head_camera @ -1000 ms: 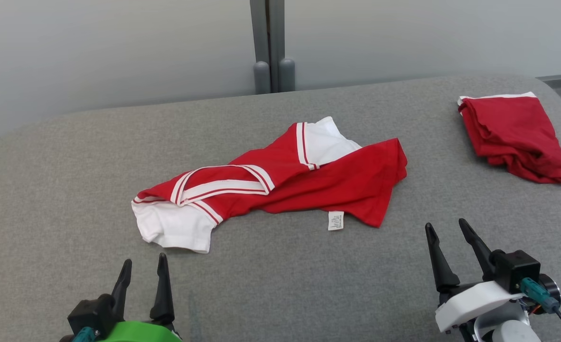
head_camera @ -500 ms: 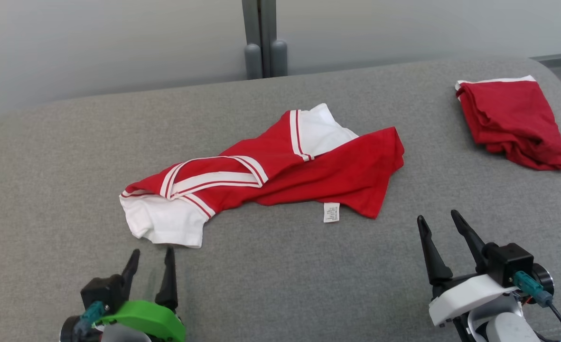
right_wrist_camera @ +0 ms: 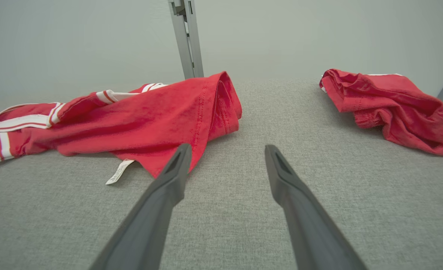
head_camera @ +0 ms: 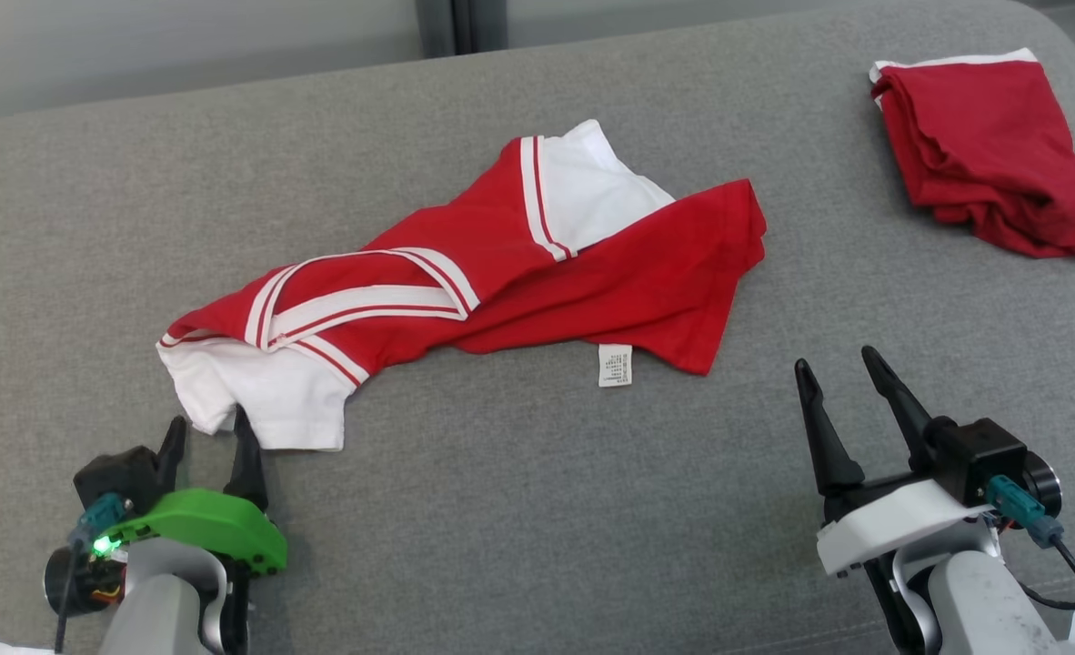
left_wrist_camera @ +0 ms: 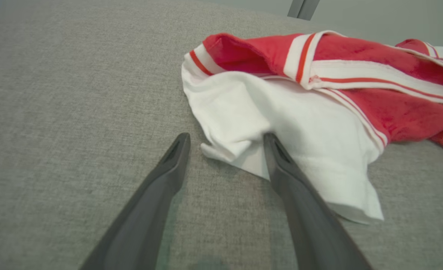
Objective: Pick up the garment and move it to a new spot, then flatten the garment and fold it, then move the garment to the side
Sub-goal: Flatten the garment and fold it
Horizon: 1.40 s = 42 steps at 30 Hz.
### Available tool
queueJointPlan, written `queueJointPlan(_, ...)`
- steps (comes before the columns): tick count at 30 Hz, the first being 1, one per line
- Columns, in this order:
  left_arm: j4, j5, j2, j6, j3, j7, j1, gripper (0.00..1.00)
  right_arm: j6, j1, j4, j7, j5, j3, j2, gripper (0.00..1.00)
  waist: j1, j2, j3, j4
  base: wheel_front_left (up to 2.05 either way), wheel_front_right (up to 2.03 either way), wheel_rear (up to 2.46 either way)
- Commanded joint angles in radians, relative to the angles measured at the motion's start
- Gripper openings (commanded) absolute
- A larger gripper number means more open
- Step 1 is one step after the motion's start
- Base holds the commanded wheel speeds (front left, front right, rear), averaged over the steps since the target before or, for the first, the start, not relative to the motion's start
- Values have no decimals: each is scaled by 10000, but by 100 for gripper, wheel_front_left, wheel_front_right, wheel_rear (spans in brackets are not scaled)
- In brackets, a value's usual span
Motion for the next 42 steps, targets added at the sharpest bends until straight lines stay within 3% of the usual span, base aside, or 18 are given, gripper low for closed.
queueJointPlan(1, -19, -75, 88, -26, 85, -4, -346, 70, -15, -112, -50, 0, -28, -22, -34, 100, 0, 0, 358, -186, 0, 0, 0)
queueJointPlan(2, -209, -78, 74, -51, 157, -4, -439, 24, -15, -149, -49, 0, -10, -58, -36, 100, 0, 0, 407, -175, 0, 0, 0)
queueJointPlan(4, -474, -34, 43, -71, 210, -2, -435, 0, -15, -185, -43, 0, 2, -87, -34, 100, 0, 0, 415, -132, 0, 0, 0)
queueJointPlan(20, -2961, -209, 170, -98, -736, 129, 1590, 0, -15, 101, 176, 1, 139, -176, -37, 100, 0, 0, -326, 862, 0, 0, 0)
queueJointPlan(30, -4844, -1458, 503, 1, -694, 2947, 3053, 0, -16, 101, 219, 1, 198, -217, -34, 100, 0, 0, -411, 936, 0, 0, 0)
queueJointPlan(39, -4036, -1919, 659, 284, -260, 3412, 2037, 0, -16, -270, 127, 1, 102, -157, -36, 100, 0, 0, 74, 465, 0, 0, 0)
queueJointPlan(40, -3857, -1886, 712, 305, -222, 3341, 1896, 16, -16, -299, 113, 1, 86, -155, -34, 100, 0, 0, 137, 403, 0, 0, 0)
queueJointPlan(41, -3691, -1846, 753, 307, -195, 3243, 1756, 45, -16, -331, 105, 1, 66, -166, -34, 100, 0, 0, 184, 359, 0, 0, 0)
queueJointPlan(42, -3572, -1831, 760, 301, -187, 3175, 1664, 87, -16, -355, 92, 1, 58, -184, -37, 100, 0, 0, 216, 331, 0, 0, 0)
